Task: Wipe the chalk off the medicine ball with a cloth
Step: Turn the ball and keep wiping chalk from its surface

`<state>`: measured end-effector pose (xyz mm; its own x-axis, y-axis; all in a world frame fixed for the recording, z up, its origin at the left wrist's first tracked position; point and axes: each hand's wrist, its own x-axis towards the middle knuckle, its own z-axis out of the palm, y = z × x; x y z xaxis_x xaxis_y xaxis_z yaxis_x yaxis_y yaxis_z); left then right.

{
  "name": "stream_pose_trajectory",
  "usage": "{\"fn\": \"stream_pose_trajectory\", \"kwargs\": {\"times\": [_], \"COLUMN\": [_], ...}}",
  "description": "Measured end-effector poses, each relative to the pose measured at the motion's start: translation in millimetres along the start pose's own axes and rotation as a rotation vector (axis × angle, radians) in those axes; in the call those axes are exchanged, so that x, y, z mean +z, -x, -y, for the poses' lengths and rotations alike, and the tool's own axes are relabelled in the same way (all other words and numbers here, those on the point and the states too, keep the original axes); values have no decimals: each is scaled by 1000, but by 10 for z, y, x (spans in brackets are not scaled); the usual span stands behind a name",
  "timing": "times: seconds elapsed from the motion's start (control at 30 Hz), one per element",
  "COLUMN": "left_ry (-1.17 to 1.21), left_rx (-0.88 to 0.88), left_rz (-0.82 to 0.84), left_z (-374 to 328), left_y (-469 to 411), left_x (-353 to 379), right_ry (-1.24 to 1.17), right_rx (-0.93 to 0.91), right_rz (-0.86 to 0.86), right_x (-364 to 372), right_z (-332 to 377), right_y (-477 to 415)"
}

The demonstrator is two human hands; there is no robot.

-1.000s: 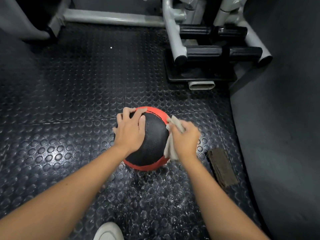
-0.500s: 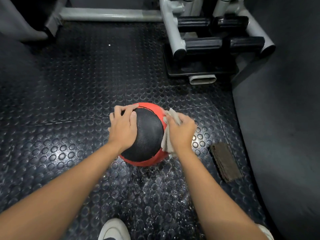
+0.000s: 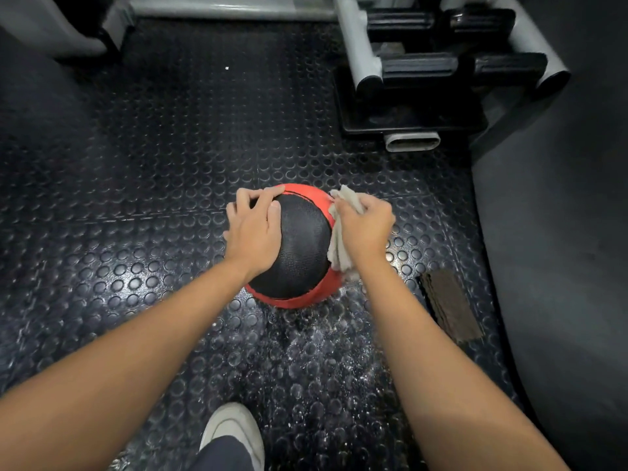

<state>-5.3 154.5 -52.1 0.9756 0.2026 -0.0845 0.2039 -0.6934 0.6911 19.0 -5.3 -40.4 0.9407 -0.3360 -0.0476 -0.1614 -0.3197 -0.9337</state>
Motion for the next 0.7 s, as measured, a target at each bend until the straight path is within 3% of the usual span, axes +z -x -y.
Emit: {"fn": "stream_pose_trajectory", "kwargs": {"times": [0.23,0.37,0.53,0.7], "left_ry": [3,-23,6,19], "left_rx": [-22,-2,3,-14], "left_rz": [-4,3,-8,-20], "left_z": [-6,-22,16,51], "left_y": [-61,-30,-28,-123], "left_x": [-4,-1,8,-11], "right_ry": [-108,-108,-27,-122], "right_rx": [57,39,6,92], "right_rz": [-25,-84,-11,-73], "right_x": [-147,-106,-45,-92], "right_z": [-533,-465,-161,-525], "right_y": [874,623,13,529]}}
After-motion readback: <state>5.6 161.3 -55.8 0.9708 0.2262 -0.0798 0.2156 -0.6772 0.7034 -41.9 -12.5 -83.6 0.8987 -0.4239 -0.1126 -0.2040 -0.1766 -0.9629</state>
